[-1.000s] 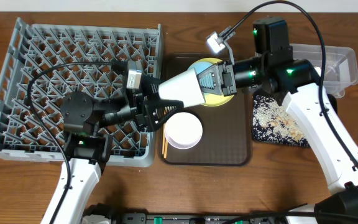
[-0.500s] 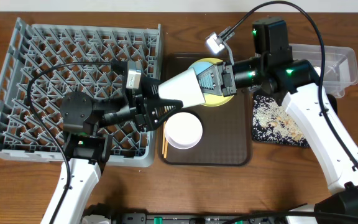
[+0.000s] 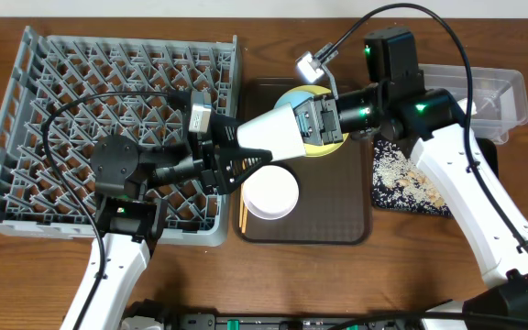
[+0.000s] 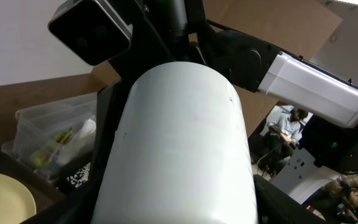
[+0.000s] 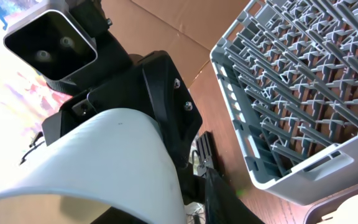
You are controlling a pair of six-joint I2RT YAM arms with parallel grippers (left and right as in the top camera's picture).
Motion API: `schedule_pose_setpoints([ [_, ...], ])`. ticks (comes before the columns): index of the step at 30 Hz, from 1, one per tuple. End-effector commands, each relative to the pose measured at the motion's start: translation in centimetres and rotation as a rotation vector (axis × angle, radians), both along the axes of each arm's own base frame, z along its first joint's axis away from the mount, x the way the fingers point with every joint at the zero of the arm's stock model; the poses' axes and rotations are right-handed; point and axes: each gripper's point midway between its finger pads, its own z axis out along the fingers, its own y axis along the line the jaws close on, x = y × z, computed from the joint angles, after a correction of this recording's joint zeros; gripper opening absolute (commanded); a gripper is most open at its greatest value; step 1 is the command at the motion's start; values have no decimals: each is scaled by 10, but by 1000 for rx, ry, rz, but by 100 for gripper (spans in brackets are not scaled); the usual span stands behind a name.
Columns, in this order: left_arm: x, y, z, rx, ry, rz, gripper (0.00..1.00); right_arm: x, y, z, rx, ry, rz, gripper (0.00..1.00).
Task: Sort waste into correct bins and load items into the dishwasher
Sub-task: 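Place the cup upside down in the dish rack with the left gripper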
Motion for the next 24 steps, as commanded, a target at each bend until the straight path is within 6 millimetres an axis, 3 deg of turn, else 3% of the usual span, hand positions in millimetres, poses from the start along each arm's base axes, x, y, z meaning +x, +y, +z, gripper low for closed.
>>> schedule_pose_setpoints([
  [1, 1, -1, 0, 12, -26, -10, 64, 6, -7, 1, 2, 2, -22, 29],
  [5, 15, 1, -18, 41, 25, 32, 64, 22, -20, -8, -43, 11, -102, 33],
  [11, 38, 16, -37, 80, 59, 149, 63, 54, -56, -56, -294, 22, -327, 36],
  [20, 82, 68, -100, 258, 226, 504, 59, 68, -113, -100, -568, 49, -497, 37],
  [24, 88, 94, -110, 292, 284, 626, 53, 66, -136, -118, -702, 50, -534, 38],
])
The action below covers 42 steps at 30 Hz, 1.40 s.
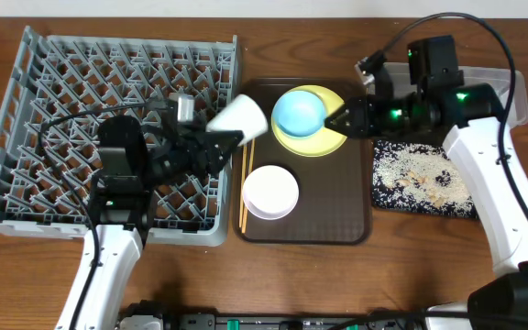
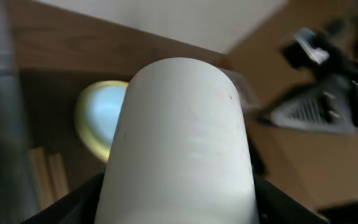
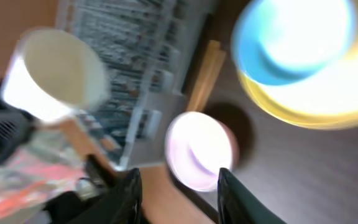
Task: Sort waste into correct bins and load items into the dishwasher
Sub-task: 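Place the cup upside down in the dish rack with the left gripper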
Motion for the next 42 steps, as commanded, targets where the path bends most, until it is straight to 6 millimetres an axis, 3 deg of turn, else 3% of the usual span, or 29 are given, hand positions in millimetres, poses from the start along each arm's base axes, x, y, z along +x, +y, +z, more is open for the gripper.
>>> schedule_pose_setpoints([
  [1, 14, 31, 4, 93, -37, 158, 53, 6, -30, -17, -170, -33, -36, 37],
  [9, 7, 98, 9, 257, 71, 452, 44, 2, -44, -24, -242, -25, -37, 38],
  [13, -6, 131, 16, 342, 155, 582, 43, 2, -46, -25, -246, -22, -42, 38],
  [17, -25, 154, 6, 444, 267, 666, 42, 2, -47, -25, -253, -23, -42, 38],
  [24, -54, 167, -35, 554, 488, 690, 42, 2, -48, -26, -256, -22, -43, 38],
  [40, -47, 182, -113, 676, 777, 650, 44, -3, -48, -27, -260, 0, -40, 38],
  [42, -47, 182, -120, 680, 799, 641, 61, -3, -48, -27, -259, 0, -41, 38],
])
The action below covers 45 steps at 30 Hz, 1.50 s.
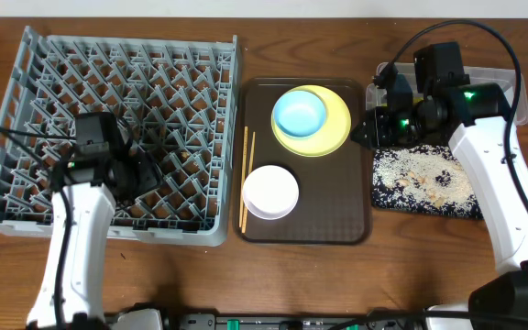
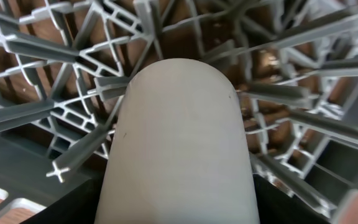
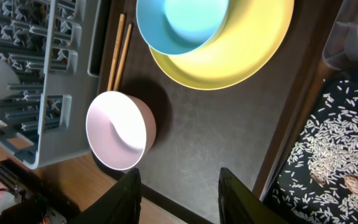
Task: Sort waste into correct bins and load items into the dishwasher
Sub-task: 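Place the cup upside down in the dish rack with the left gripper, then reach the left gripper to the white bowl on the tray and grasp it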
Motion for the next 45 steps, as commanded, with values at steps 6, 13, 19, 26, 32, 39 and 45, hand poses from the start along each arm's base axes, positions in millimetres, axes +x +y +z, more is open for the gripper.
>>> schedule_pose_setpoints([
  [6, 6, 8, 0, 32, 8, 0, 93, -1, -4, 2, -3, -6, 4, 40],
  [13, 25, -9, 51, -24, -164, -60, 96, -6, -1, 2, 17, 17, 9, 99],
  [19, 24, -58, 80, -57, -263, -216, 97, -6, -19, -7, -95, 21, -22, 99],
  [26, 1, -143, 69, -105, -194, -477, 97, -3, -83, 5, -305, 4, -353, 99],
  [32, -11, -201, 58, -124, -175, -668, 97, -6, -111, 26, -266, -39, -455, 99],
  [39, -12, -267, 25, -136, -151, -840, 96, -15, -135, 21, -276, 15, -524, 99],
  [45, -16, -303, -22, -124, -77, -922, 91, -18, -135, 20, -278, 26, -524, 99],
])
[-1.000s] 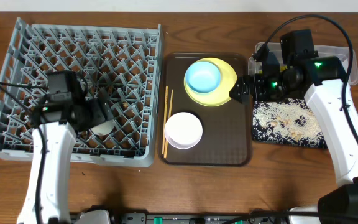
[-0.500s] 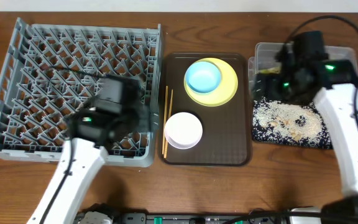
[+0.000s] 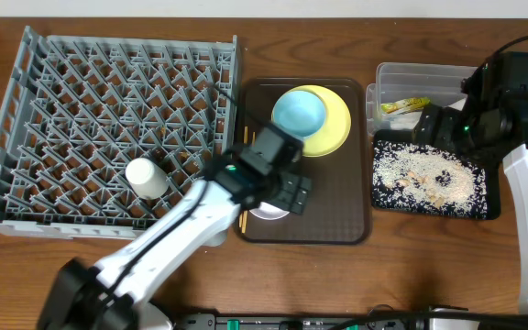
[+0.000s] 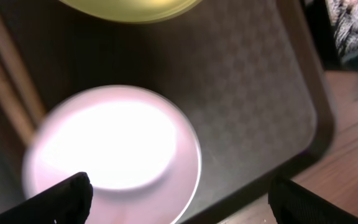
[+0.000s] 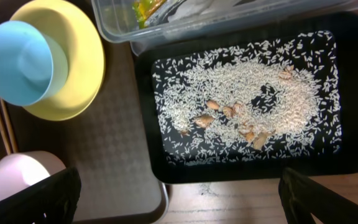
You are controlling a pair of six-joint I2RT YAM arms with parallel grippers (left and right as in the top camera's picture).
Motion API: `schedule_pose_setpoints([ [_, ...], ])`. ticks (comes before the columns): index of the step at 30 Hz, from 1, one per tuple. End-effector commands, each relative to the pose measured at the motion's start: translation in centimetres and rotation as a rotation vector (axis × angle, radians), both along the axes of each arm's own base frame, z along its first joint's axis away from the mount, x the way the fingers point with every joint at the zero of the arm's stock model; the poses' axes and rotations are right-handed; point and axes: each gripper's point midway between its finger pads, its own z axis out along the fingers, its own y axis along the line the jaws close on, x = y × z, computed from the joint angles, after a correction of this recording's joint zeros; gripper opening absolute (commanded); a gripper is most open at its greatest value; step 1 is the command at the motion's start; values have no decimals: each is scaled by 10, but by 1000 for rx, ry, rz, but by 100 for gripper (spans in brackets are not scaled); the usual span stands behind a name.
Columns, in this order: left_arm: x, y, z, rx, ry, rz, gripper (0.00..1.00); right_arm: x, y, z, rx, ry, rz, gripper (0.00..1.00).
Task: Sort waste into correct bins and load items into the dishwasher
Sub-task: 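Reach the left gripper to the white bowl on the tray and grasp it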
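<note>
A white cup sits among the pegs near the front of the grey dish rack, with nothing holding it. My left gripper hovers open just above the white bowl on the brown tray; its fingertips show at the frame's lower corners. A blue bowl rests on a yellow plate at the tray's back. Chopsticks lie along the tray's left side. My right gripper is open, high over the black tray of rice.
A clear plastic container with scraps stands behind the black rice tray. The rack's right wall borders the brown tray. Bare wooden table shows in front of both trays.
The cup has left my left gripper and sits in the rack. That gripper is now open over the white bowl on the tray. My right gripper has moved right, over the rice tray.
First the cup was between both grippers above the brown tray. Then my left gripper alone held it by the rack's right edge, the right drawn back. Then the left held it down among the pegs. Now the cup is free in the rack.
</note>
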Motion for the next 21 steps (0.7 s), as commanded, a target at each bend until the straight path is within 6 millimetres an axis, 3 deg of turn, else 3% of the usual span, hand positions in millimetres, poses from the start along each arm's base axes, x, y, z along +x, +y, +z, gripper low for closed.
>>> schedule_pose_setpoints([
  [1, -3, -12, -24, 32, 40, -19, 91, -1, -3, 0, -1, 5, -21, 99],
  [8, -13, -15, -73, 119, 137, -42, 77, -2, -3, 0, 0, 8, -22, 99],
  [10, -15, -13, -82, 136, 157, -44, 68, -2, -3, 0, 0, 8, -22, 98],
  [14, -15, -14, -84, 137, 160, -40, 55, -2, -3, 0, 0, 10, -22, 98],
  [21, -13, -16, -79, 120, 150, -23, 54, -4, -3, 0, 1, 16, -22, 98],
])
